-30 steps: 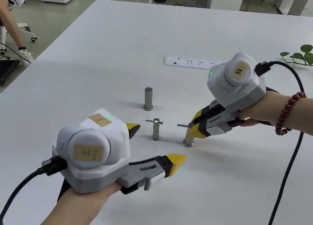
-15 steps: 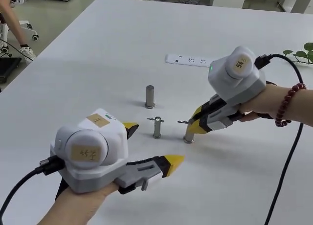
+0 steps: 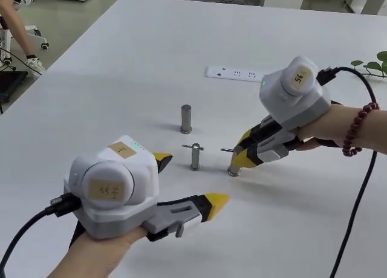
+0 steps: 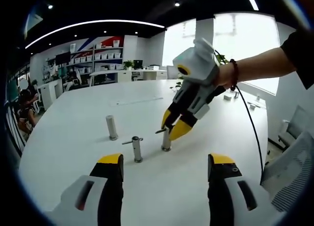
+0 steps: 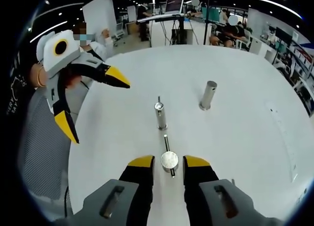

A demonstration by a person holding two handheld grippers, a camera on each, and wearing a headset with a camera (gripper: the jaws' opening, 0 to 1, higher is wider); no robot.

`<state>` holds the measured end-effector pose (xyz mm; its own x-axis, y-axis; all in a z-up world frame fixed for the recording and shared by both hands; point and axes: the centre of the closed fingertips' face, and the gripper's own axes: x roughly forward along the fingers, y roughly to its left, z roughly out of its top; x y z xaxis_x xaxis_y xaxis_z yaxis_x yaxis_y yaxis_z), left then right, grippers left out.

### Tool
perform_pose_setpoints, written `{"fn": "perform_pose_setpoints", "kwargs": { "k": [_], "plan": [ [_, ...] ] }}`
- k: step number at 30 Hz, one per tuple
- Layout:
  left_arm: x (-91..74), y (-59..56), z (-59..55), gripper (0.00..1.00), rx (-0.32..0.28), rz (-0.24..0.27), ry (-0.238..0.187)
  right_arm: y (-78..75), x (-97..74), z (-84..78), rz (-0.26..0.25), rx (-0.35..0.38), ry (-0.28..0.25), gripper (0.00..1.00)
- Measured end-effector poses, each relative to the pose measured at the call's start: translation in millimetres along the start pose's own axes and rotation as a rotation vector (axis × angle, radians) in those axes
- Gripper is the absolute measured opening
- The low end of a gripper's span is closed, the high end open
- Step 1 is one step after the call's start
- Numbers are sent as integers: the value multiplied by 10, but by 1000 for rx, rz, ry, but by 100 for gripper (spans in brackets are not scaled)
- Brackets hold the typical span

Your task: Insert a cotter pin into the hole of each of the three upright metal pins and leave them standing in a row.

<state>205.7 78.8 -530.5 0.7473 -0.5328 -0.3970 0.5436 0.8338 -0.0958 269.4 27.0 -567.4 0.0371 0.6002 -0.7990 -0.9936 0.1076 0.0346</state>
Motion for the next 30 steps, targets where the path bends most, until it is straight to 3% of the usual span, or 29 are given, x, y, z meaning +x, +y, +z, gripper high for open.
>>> {"fn": "perform_pose_setpoints", "kwargs": {
  "k": [7, 15, 21, 30],
  "plan": [
    [-7, 22, 9, 72, 12, 8, -7, -9, -60, 111, -14, 70, -75, 29],
    [-12, 50, -17, 77, 16, 20, -6, -86, -74, 327, -35, 160, -233, 36],
    [-19, 84, -36, 79, 9, 32, -6, -181, -80, 584, -82, 203, -345, 38],
    [-22, 147, -19, 82, -1, 54, -17, -459, -12, 827, -179, 216, -425, 35]
  ]
}}
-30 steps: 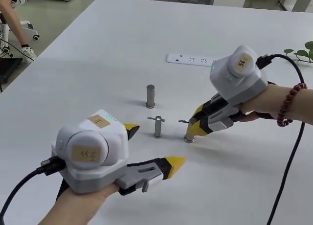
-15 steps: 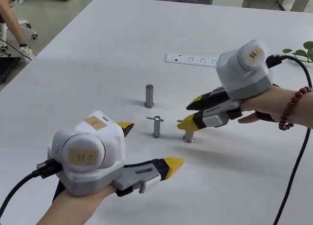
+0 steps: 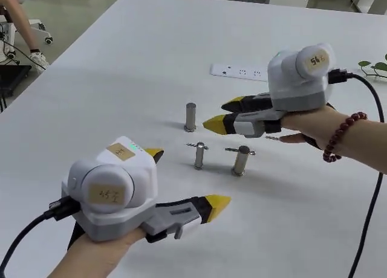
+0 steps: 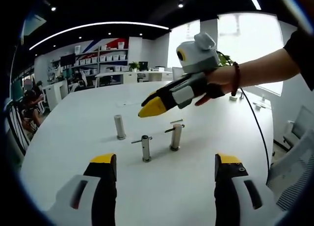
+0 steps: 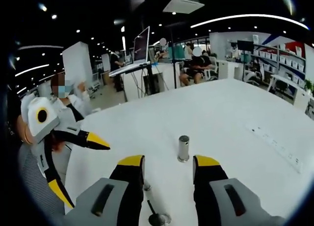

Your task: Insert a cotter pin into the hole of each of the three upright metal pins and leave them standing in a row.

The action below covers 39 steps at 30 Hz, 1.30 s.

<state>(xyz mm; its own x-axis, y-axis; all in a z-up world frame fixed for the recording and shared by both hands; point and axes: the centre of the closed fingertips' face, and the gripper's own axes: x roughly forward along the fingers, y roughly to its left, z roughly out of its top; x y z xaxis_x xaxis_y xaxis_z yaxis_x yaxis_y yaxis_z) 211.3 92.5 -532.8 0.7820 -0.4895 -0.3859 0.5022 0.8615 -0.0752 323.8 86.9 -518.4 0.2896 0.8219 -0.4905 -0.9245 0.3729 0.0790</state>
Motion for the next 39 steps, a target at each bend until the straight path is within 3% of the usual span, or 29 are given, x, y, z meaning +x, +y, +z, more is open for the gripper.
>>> {"fn": "perform_pose_setpoints", "kwargs": {
  "k": [7, 9, 13, 18, 24, 39],
  "plan": [
    [16, 38, 8, 84, -5, 10, -7, -135, 199, -2, -47, 17, -35, 31],
    [16, 45, 69, 85, -22, 10, -43, -157, 236, 1, -63, 37, -36, 31],
    [14, 75, 107, 87, -21, 27, -60, -179, 311, 26, -76, 20, -37, 29],
    [36, 74, 77, 89, -13, 26, -38, -200, 400, 57, -88, 33, -46, 28],
    [39, 54, 93, 94, -35, 14, -43, -247, 519, 31, -95, 58, -47, 25],
    [49, 66, 50, 99, -45, 24, -17, -288, 742, 0, -114, 70, -8, 16]
  ]
}}
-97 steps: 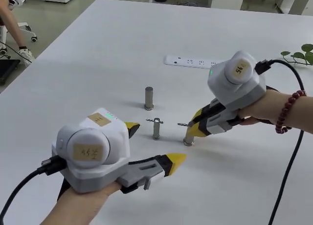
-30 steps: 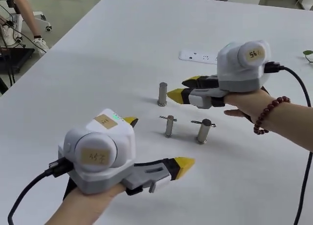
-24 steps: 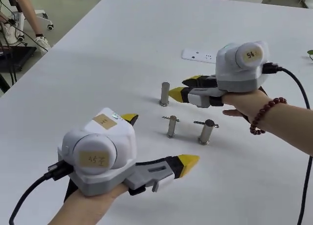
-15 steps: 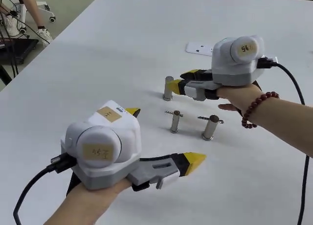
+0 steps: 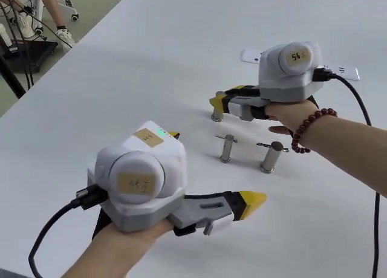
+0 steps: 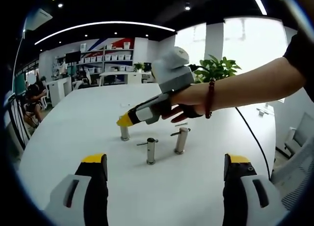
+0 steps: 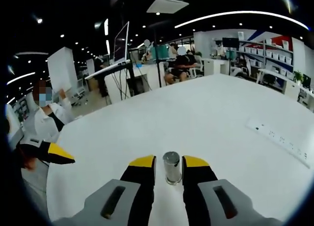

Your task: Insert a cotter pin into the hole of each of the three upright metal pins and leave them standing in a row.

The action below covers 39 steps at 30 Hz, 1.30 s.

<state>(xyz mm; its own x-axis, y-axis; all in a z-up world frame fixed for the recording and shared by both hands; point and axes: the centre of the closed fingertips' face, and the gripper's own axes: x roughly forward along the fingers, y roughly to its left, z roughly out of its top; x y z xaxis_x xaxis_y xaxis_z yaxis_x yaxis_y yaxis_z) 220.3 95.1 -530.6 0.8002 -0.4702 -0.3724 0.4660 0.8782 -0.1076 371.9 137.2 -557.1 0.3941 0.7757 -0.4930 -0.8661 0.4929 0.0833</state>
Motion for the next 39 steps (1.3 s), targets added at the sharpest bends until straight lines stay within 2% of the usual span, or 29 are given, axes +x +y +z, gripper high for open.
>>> {"fn": "perform_pose_setpoints", "kwargs": {
  "k": [9, 11, 12, 13, 19, 28, 33, 39],
  "plan": [
    [-9, 12, 12, 98, 11, 2, -1, -17, 38, -46, -15, -20, 25, 10],
    [-6, 21, -17, 97, 18, 6, 15, -21, 32, -73, -19, -15, 44, 9],
    [-7, 29, -69, 96, 23, 9, 46, -41, 38, -81, -19, -22, 47, 9],
    [-5, 33, -78, 96, 26, 10, 51, -40, 36, -71, -20, -22, 38, 9],
    [-13, 42, -69, 95, 27, 14, 49, -24, 33, -56, -28, -49, 28, 8],
    [-12, 14, -66, 95, 21, 2, 50, -99, 21, -70, -49, -45, 44, 8],
    [-8, -15, -49, 95, 20, -10, 42, -158, -36, -107, -50, -25, 61, 7],
    [-3, -41, -25, 95, 29, -21, 34, -221, -206, -182, -54, -12, 68, 7]
  ]
}}
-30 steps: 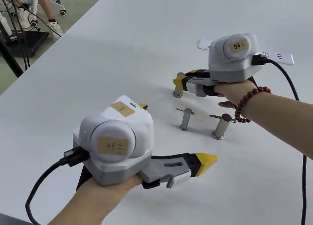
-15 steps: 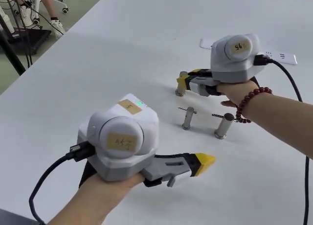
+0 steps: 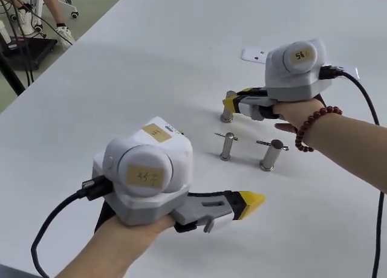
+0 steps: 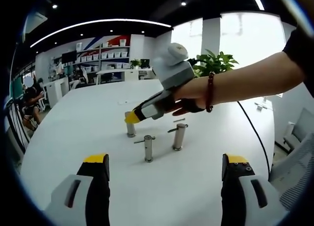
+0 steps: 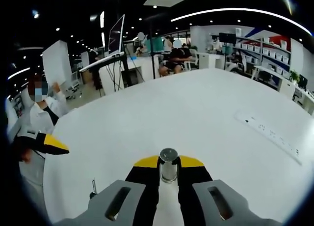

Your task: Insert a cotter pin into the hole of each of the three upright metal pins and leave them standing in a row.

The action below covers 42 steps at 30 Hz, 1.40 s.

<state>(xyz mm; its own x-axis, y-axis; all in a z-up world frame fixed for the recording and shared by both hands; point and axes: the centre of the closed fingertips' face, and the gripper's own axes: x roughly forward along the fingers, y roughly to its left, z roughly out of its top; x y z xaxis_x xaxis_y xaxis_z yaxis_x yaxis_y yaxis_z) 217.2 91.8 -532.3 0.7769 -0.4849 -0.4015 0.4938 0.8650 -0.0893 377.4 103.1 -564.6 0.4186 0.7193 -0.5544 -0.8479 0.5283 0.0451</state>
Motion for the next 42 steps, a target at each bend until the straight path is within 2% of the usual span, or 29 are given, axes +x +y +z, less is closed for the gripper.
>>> {"fn": "perform_pose_setpoints", "kwargs": {
  "k": [11, 23, 31, 36, 39, 42],
  "plan": [
    [-5, -38, 38, 95, 12, -17, -14, -203, -320, -181, -12, -12, 13, 7],
    [-15, -101, 50, 97, 7, -64, -18, -304, -659, -391, -14, 1, 23, 7],
    [-28, -105, 62, 97, 10, -77, -28, -215, -875, -543, -1, -36, 45, 7],
    [-29, -103, 55, 97, 12, -80, -26, -127, -1024, -625, 5, -13, 38, 7],
    [-30, -111, 51, 97, 15, -82, -25, -133, -1081, -669, 11, -9, 39, 7],
    [-33, -122, 56, 97, 17, -84, -27, -43, -1176, -744, 13, -16, 44, 7]
  ]
}}
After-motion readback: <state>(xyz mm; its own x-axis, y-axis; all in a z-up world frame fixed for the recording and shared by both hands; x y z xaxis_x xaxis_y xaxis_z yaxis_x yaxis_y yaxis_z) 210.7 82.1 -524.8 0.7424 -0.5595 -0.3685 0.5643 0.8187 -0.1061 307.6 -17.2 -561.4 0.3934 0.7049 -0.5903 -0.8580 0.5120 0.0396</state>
